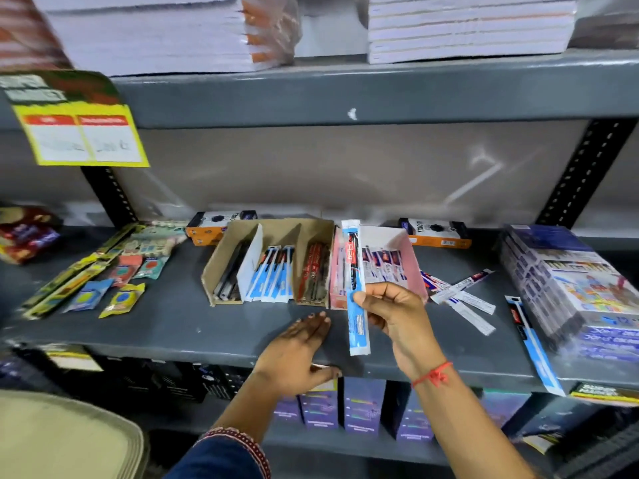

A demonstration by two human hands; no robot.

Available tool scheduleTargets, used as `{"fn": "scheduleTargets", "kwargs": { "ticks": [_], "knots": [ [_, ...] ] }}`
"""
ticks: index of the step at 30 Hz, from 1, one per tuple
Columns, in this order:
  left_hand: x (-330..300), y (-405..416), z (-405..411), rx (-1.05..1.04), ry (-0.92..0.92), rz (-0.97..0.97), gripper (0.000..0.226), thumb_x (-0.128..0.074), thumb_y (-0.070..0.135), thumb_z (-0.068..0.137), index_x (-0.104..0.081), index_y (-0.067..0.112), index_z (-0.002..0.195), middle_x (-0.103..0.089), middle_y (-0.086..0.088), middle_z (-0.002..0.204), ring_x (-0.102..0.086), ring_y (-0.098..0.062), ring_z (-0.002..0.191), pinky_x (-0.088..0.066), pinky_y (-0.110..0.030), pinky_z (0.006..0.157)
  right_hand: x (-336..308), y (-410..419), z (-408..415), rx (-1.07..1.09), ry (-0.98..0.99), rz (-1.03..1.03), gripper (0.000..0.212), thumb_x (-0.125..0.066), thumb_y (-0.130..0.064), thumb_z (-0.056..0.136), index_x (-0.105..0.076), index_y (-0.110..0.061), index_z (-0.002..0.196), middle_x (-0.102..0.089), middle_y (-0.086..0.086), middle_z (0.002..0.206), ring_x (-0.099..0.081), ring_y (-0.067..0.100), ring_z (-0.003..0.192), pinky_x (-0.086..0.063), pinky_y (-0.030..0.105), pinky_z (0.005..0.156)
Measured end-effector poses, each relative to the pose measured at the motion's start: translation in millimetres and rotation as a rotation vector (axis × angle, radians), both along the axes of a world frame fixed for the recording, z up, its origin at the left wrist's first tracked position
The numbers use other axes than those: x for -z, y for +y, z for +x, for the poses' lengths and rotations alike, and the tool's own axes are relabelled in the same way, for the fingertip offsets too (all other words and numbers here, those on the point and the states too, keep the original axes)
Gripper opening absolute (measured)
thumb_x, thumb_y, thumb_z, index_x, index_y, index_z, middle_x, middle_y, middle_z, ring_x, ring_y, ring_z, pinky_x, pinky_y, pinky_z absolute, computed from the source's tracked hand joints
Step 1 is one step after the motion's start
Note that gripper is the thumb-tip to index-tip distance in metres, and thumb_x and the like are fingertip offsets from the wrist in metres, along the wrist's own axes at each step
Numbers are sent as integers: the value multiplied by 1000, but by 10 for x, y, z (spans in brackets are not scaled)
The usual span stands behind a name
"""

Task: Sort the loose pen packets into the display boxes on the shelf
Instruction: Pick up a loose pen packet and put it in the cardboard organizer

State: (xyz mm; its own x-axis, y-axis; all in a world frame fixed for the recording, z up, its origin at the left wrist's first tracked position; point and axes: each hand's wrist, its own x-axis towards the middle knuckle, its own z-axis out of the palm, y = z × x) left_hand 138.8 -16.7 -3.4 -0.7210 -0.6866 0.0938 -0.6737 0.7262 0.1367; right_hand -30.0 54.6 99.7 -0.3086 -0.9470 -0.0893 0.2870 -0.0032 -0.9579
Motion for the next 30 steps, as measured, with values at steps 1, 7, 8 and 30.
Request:
{"fn": "scheduleTargets", "kwargs": {
  "ticks": [1, 7, 8, 30],
  "knots": [
    [-3, -34, 95, -2, -5, 3, 86, -38, 68, 83, -10, 17, 145, -12, -1, 156, -9, -14, 141, 3, -20, 108, 2, -59, 75, -6, 7, 11, 22, -67, 5, 78, -64, -11, 64, -64, -10, 45, -50, -1, 43, -40, 6, 42],
    [7, -295, 630, -8, -57, 25, 81, -33, 67, 85, -7, 20, 145, -8, 0, 156, -6, -13, 141, 1, -24, 110, -17, -363, 465, 11, 16, 85, 19, -67, 6, 78, -64, -9, 66, -62, 3, 57, -47, 15, 56, -42, 14, 45],
    [14, -358, 730, 0, -69, 29, 81, -33, 67, 85, -6, 20, 145, -7, 0, 156, -5, -13, 141, 2, -24, 110, -22, -432, 545, 16, 19, 88, 21, -67, 6, 78, -64, -10, 65, -63, 0, 53, -47, 15, 55, -43, 15, 46],
    [1, -657, 969, 175, 49, 150, 93, -46, 66, 81, -3, 15, 145, -3, -3, 157, 2, -16, 141, 5, -29, 111, 236, -2208, 1394, -157, 1275, 478, 28, -47, 0, 86, -64, 9, 107, -65, 27, 116, -63, 37, 107, -50, 34, 79]
  ]
}}
